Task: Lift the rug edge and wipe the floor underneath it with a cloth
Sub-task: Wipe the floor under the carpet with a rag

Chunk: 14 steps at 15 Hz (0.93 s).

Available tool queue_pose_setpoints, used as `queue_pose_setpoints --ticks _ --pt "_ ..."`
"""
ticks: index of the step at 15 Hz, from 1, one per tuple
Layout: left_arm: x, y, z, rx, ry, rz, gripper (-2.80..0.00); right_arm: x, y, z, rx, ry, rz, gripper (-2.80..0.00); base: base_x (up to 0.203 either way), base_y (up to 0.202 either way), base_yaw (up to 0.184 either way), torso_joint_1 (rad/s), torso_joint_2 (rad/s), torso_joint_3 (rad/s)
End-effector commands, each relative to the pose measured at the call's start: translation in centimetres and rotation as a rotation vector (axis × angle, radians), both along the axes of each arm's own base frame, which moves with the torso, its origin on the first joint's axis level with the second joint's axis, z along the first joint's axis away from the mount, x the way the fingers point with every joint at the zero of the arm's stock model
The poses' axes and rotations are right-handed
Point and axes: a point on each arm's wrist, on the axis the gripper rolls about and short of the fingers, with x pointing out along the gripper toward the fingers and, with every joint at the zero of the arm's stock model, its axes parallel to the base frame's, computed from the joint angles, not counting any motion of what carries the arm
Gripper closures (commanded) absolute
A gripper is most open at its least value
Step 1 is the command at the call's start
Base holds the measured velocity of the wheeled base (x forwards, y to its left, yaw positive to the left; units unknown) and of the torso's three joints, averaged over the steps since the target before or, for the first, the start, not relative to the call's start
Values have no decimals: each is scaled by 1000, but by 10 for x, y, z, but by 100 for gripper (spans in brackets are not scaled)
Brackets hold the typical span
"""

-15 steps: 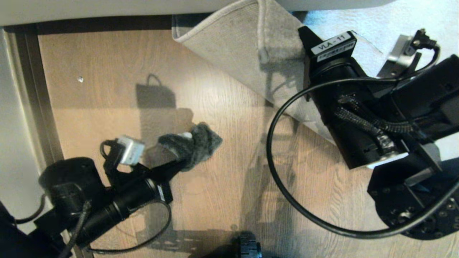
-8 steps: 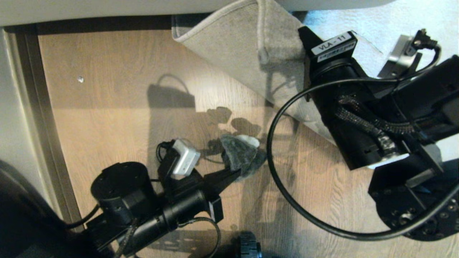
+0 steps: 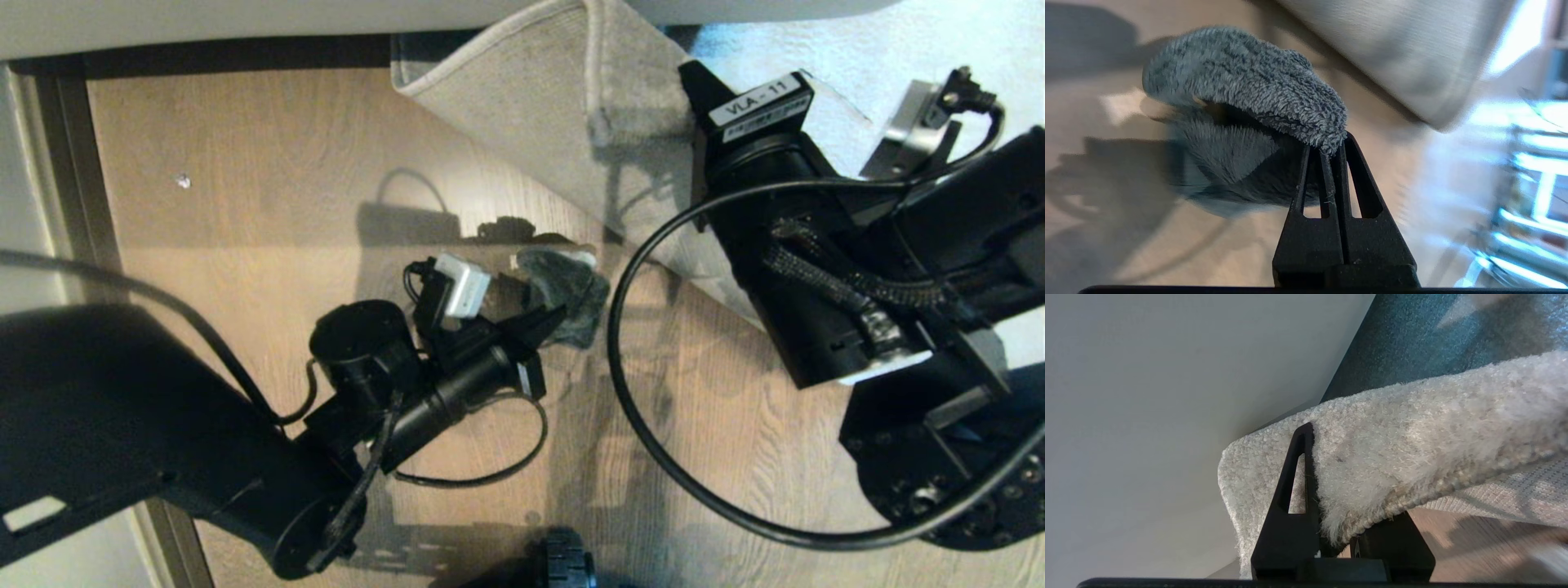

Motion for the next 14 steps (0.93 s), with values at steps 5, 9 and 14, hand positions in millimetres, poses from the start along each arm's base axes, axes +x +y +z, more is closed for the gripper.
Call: queue_pose_setpoints --ticks 5,9,14 --pt "46 53 9 -31 -47 198 0 -4 -4 1 35 -22 6 0 0 0 0 0 0 0" --pt "53 93 35 -64 -115 309 0 -5 -3 1 35 -22 10 0 0 0 0 0 0 0" --pt "31 128 57 -78 -153 385 0 -14 6 0 26 -17 50 0 0 0 0 0 0 0"
